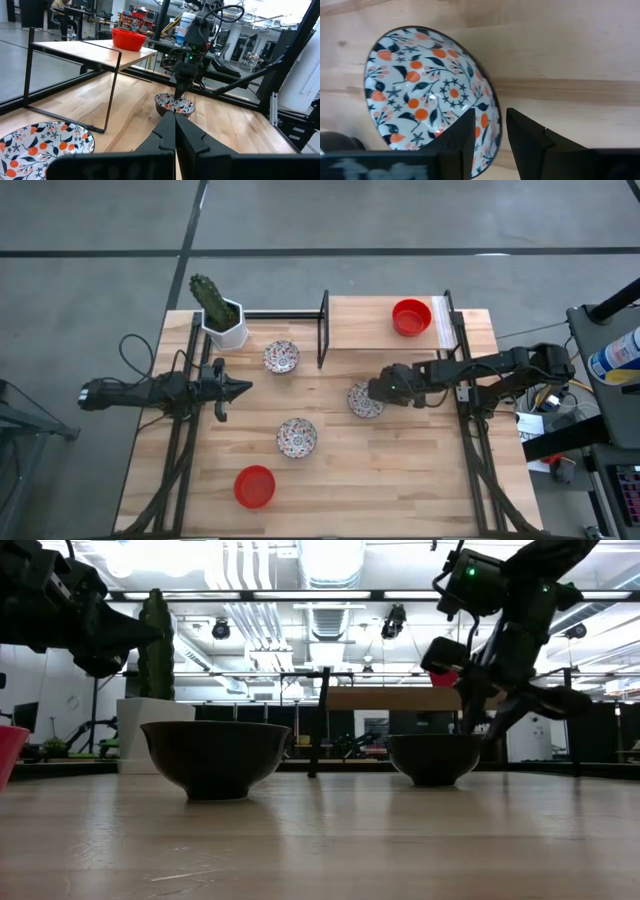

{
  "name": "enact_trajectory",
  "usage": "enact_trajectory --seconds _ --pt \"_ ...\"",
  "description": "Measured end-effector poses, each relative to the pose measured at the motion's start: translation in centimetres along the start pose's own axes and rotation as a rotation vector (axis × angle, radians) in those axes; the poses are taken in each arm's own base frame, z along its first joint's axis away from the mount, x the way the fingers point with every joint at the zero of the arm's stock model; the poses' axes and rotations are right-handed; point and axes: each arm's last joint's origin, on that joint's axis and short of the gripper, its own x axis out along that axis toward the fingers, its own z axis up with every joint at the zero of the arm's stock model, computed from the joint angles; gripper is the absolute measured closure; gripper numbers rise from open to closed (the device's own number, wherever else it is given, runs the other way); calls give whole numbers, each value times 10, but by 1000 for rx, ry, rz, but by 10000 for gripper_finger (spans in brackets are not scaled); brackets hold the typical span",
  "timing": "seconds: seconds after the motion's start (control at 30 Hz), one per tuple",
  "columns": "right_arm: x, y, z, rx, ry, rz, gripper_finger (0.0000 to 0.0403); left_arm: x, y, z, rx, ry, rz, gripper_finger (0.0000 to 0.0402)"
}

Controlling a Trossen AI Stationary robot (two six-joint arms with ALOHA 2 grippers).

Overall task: Pick & Place Mini bowls
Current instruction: Put the white patterned bowl on the shelf

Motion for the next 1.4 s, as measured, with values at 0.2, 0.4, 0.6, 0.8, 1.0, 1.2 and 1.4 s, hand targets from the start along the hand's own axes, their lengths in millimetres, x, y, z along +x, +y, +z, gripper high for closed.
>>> enact_trajectory --seconds 0.2,0.4,0.6,0.8,1.0,1.2,1.4 --pt "3 -6 0 5 3 -19 330 0 0 0 0 0 0 401" --pt "3 -3 0 -14 6 -1 373 0 0 0 0 0 0 401" --pt "3 0 0 -18 13 35 391 0 0 0 0 0 0 401" --pt "-3 12 -1 -23 39 97 392 0 0 0 0 0 0 401" --pt "-19 34 -2 -55 37 180 393 0 0 0 0 0 0 401" --pt "-46 65 0 -87 -15 293 394 0 0 0 0 0 0 401" --pt "-81 86 6 -105 -50 293 392 0 0 0 0 0 0 401"
